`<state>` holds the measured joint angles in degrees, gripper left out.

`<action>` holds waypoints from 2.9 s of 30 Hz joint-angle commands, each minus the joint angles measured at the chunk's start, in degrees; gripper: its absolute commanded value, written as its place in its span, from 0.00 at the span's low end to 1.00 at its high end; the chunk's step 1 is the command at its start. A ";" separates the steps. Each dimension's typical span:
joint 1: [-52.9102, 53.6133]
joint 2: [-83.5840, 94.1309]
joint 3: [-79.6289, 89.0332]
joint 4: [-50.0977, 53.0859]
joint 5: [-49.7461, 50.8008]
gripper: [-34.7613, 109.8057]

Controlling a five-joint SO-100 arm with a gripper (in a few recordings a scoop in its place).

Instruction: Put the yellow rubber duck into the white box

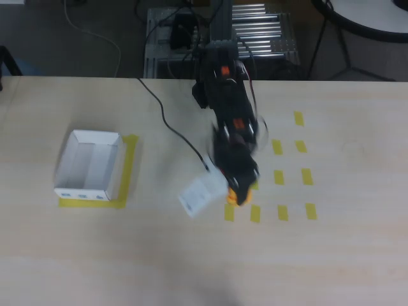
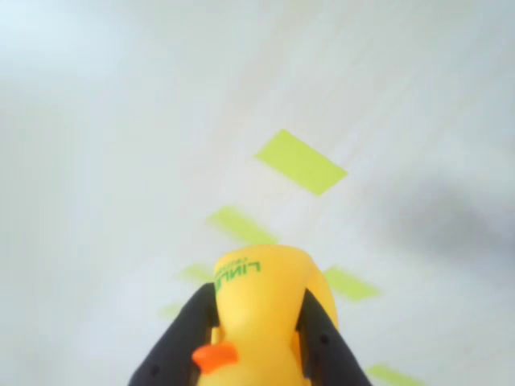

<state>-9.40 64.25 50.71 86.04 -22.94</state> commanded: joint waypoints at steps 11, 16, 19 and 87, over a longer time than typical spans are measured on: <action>52.03 98.70 75.06 -42.63 8.79 0.24; 57.83 85.17 78.22 -46.85 6.42 0.24; 59.68 67.24 67.24 -44.65 6.42 0.24; 9.05 126.91 124.89 -28.30 28.48 0.24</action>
<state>-0.79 188.26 169.28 57.66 3.87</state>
